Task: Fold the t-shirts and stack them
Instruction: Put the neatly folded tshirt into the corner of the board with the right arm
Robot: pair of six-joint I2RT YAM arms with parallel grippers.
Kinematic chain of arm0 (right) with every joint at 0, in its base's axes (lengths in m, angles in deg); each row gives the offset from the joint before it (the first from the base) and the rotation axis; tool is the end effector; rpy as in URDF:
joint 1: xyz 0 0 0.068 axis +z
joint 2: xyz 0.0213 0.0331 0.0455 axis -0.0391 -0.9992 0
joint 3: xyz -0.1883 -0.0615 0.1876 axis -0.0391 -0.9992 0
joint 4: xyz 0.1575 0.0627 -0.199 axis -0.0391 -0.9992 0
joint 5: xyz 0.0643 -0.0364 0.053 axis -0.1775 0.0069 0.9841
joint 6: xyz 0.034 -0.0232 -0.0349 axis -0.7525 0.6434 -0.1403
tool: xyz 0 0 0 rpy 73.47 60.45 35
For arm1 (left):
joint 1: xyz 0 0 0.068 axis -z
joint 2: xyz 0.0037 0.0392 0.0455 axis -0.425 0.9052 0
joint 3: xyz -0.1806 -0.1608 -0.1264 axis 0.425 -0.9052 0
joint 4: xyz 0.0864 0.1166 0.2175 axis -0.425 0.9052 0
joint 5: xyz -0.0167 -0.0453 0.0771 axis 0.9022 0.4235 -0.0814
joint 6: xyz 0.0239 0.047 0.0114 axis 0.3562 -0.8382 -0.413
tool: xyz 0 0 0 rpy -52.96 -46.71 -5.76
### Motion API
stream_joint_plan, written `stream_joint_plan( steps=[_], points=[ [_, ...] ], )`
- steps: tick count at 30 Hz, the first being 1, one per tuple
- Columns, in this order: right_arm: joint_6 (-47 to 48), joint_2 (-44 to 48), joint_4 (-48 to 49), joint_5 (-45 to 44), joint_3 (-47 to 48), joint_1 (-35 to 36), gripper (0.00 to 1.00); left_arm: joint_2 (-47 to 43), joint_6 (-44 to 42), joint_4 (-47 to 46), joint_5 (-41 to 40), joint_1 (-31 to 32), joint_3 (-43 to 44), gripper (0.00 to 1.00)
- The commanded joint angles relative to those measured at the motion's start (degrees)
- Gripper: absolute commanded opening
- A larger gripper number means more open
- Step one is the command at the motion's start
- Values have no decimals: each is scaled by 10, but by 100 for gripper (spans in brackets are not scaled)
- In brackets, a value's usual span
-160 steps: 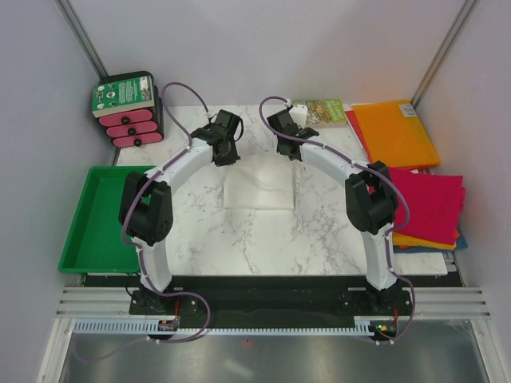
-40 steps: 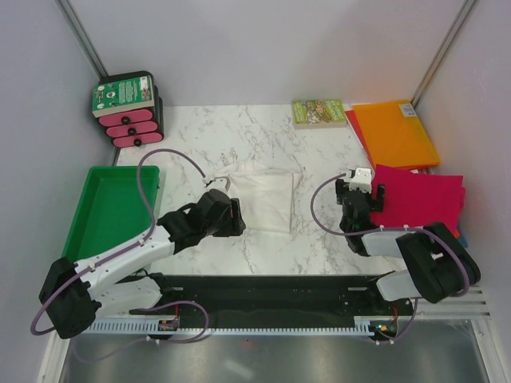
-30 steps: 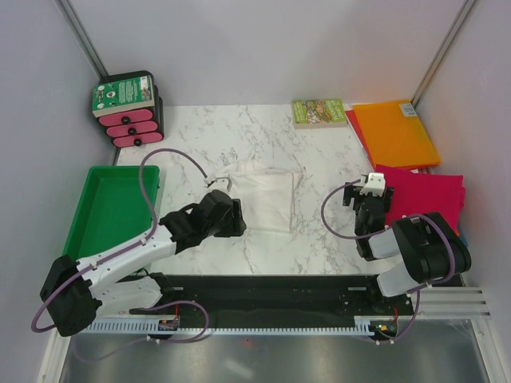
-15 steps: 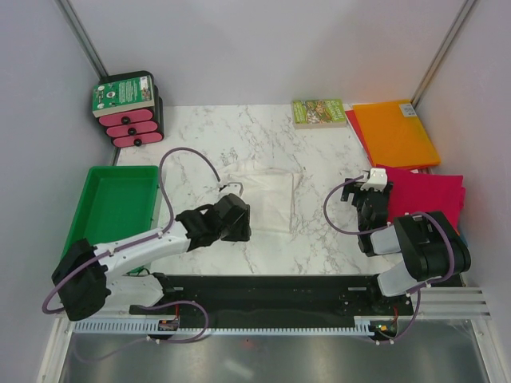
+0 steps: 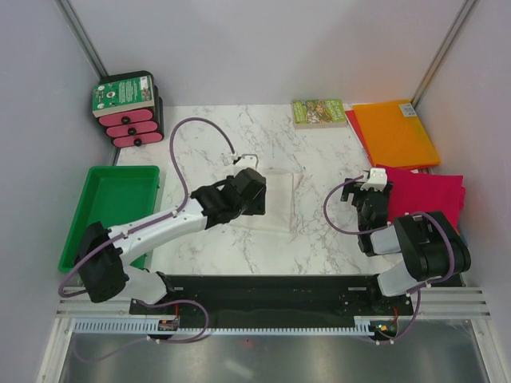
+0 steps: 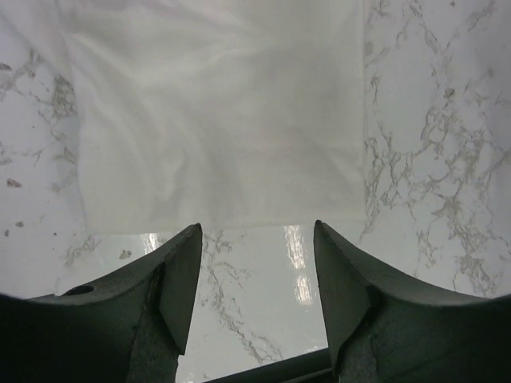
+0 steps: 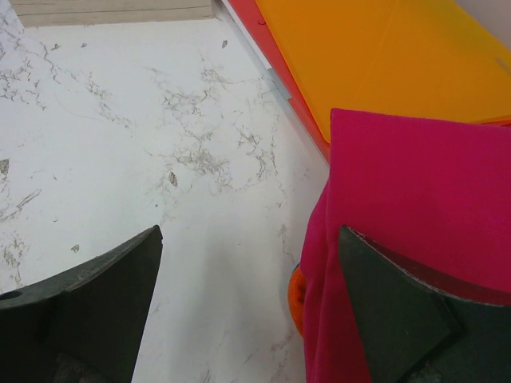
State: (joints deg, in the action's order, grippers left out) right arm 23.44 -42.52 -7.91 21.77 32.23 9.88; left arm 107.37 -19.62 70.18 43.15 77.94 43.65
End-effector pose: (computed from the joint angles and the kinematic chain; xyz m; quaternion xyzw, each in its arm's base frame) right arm 0.2332 0.0214 0.1388 0.0336 0.7520 -0.0690 0.6547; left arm 0.1867 -0.2235 0.2740 0.0455 0.9190 -0.1215 0.3722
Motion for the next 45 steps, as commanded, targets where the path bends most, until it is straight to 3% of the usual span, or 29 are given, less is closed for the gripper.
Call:
stream_joint_plan(
  steps=[1, 8, 12, 18, 19, 20, 22, 23, 26, 32, 35, 37, 39, 45],
  points=[
    [-12, 3, 16, 14, 12, -2, 98, 69, -53, 15, -69, -15, 70, 65],
    [-12, 1, 11, 28, 19, -2, 98, 196, -24, 16, -28, -130, 124, 63],
    [-27, -2, -10, 101, 28, -31, 98, 266, -17, 18, -27, -158, 136, 62],
    [-21, 8, -20, 125, 31, -32, 98, 295, -3, 13, -14, -167, 126, 61],
    [2, 25, -55, 151, 58, -32, 98, 299, -2, 10, -12, -167, 119, 61],
    [17, 68, -200, 214, 89, -32, 98, 299, -3, 6, -10, -167, 114, 61],
    [5, 86, -344, 246, 210, -27, 98, 306, -1, -3, 4, -168, 102, 61],
    [7, 76, -507, 283, 261, -28, 98, 309, 2, -10, 12, -168, 100, 60],
    [32, 44, -704, 359, 399, -27, 98, 335, 22, -15, 56, -167, 98, 58],
    [-72, 72, -686, 353, 386, -28, 98, 358, 69, -47, 109, -140, 77, 56],
    [-118, 41, -711, 384, 398, -42, 98, 369, 88, -48, 124, -116, 82, 55],
    [-65, -5, -801, 482, 448, -44, 98, 369, 99, -47, 126, -96, 85, 55],
    [-54, -15, -813, 506, 455, -45, 98, 372, 106, -48, 127, -80, 88, 54],
    [-33, 7, -830, 437, 446, -21, 98, 375, 109, -47, 130, -54, 109, 54]
  ],
)
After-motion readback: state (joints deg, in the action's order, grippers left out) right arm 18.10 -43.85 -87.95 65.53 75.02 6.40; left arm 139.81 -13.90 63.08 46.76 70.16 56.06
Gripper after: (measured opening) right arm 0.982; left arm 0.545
